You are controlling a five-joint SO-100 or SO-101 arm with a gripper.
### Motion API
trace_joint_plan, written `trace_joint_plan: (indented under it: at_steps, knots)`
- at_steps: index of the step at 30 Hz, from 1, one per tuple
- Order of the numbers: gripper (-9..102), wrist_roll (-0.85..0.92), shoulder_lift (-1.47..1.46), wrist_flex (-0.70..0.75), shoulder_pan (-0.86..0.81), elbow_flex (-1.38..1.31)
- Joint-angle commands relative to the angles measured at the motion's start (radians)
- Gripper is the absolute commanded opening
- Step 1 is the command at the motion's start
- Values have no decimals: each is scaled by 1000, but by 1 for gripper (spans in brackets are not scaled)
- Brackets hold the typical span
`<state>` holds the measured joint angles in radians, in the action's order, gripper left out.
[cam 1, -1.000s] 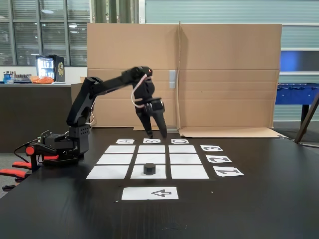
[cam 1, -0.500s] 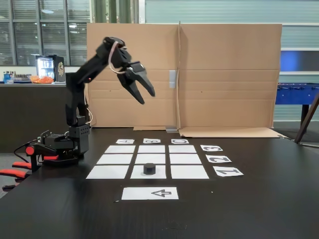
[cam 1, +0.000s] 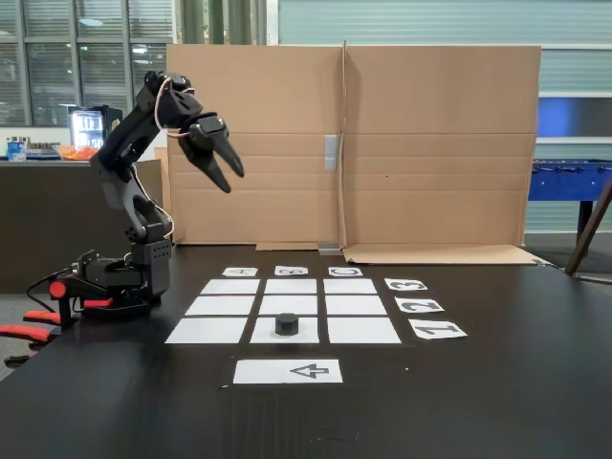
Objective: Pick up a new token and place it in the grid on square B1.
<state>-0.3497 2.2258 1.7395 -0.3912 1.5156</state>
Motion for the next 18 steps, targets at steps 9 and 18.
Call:
trace_joint_plan:
  at_steps: [9, 18]
  knots:
    - [12, -3, 364, -25, -132, 301]
    - [11, -6, 420, -107, -253, 400]
